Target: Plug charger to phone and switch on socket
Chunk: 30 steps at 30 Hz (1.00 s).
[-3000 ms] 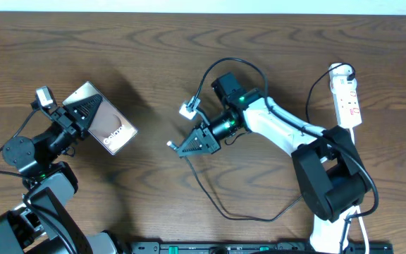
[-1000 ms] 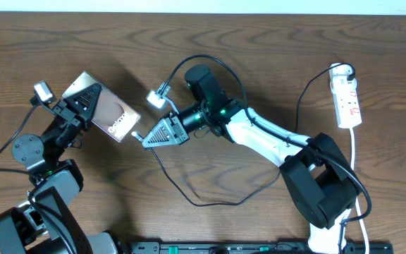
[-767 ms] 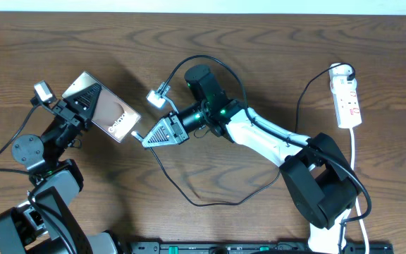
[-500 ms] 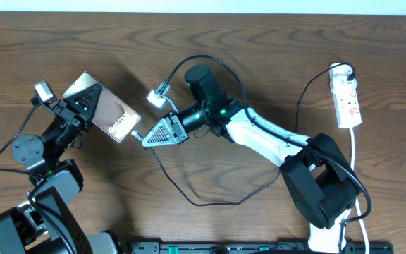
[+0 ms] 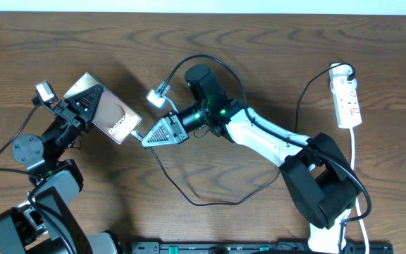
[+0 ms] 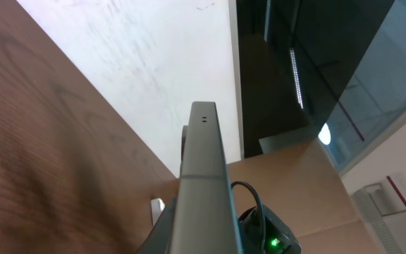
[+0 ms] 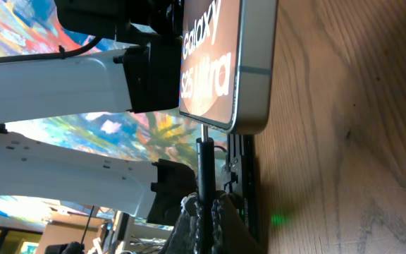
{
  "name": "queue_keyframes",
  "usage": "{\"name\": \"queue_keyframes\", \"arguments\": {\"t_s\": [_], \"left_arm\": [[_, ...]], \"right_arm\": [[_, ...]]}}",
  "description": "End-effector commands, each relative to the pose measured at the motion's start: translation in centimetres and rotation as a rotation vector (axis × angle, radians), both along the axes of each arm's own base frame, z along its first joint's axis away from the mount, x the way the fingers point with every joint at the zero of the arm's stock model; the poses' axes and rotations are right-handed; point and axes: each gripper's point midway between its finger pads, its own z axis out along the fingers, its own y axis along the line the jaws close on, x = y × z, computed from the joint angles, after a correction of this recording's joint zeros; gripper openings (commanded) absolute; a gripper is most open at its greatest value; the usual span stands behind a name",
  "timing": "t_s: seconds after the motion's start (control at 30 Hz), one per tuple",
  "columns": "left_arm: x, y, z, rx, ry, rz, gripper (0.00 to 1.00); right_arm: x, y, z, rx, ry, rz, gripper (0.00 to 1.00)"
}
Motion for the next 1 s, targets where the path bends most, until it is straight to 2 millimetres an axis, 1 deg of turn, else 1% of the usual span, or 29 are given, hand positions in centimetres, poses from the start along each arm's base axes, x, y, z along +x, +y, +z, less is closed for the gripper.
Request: {"name": "queue_keyframes", "arguments": {"t_s": [0.0, 0.33, 0.6, 0.97], "left_arm": [[-0.4, -0.5, 0.5, 0.005, -0.01, -0.029, 0.07], [-0.9, -0.9, 1.6, 0.001, -0.044, -0.05, 0.07], [-1.4, -1.5, 1.4, 0.018, -0.041, -0.09, 0.07], [-0.1, 0.5, 2.2, -0.024, -0.071, 0.044, 0.07]], "right_arm": [[0.2, 0.1, 0.9, 0.01, -0.008, -0.005, 0.01], [0.3, 0.2, 0.9, 0.003, -0.004, -0.015, 0.01], [0.3, 0.2, 1.0, 0.0, 0.006, -0.016, 0.01], [0.0, 0.1, 1.1, 0.007, 0.008, 0.0, 0.01]]}}
